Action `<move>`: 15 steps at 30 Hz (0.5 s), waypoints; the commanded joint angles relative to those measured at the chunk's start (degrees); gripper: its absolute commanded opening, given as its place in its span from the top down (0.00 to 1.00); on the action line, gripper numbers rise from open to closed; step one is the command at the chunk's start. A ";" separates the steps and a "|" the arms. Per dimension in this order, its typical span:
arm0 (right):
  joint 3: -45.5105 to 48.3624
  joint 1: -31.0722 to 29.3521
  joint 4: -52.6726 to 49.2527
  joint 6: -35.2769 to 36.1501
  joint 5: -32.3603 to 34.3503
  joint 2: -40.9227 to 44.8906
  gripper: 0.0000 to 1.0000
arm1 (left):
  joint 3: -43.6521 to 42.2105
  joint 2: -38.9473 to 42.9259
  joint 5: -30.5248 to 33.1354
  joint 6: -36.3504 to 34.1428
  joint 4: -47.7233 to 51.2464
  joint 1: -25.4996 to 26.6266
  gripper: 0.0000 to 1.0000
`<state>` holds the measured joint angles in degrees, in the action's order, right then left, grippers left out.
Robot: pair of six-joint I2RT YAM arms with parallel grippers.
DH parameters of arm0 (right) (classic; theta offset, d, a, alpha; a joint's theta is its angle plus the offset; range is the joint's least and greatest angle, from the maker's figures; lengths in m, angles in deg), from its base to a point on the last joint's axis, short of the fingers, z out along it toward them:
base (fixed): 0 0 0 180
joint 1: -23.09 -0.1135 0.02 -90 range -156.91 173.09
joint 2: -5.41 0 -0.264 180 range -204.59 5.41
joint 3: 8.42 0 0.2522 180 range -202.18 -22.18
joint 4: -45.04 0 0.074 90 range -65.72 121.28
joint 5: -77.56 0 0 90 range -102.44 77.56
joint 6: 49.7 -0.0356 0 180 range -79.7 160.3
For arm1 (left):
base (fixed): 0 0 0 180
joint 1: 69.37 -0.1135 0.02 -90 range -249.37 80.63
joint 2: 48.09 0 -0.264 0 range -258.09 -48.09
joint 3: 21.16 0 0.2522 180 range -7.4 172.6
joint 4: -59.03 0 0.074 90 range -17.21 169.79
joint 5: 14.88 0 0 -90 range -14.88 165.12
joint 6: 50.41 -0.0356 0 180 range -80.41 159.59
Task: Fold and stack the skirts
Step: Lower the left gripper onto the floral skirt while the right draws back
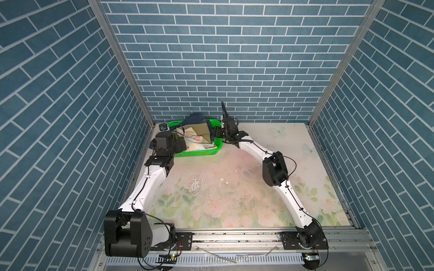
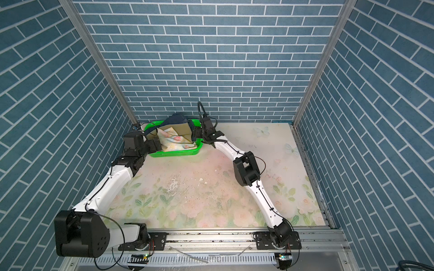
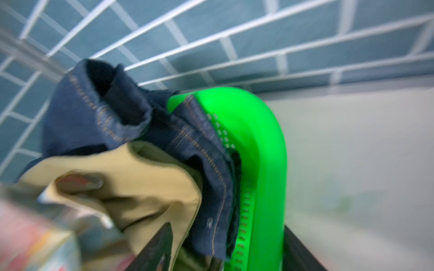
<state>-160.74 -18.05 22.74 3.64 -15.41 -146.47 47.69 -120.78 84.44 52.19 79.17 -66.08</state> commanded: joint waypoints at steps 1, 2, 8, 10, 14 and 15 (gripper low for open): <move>7.35 1.12 10.30 -6.16 0.33 8.21 0.31 | -1.06 1.04 1.14 0.05 1.45 0.05 0.01; 12.18 1.45 13.17 -5.78 0.96 11.55 0.30 | -0.85 0.90 0.46 0.10 1.42 0.12 0.00; 41.12 8.35 24.32 -5.00 2.53 31.73 0.27 | 2.50 -2.63 -1.52 -1.89 4.90 4.63 0.00; 50.22 11.73 25.84 -4.68 2.50 38.63 0.27 | 2.98 -3.66 0.43 -3.61 5.49 8.70 0.00; 62.22 16.55 23.10 -0.90 2.07 50.58 0.27 | 4.12 -6.27 4.57 -5.24 8.41 15.66 0.01; 64.91 17.39 22.55 0.28 2.02 53.65 0.27 | 4.76 -7.36 6.12 -5.76 9.51 17.62 0.01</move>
<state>-101.93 -0.22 44.58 1.28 -13.26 -98.34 50.49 -126.48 86.71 48.85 84.52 -51.85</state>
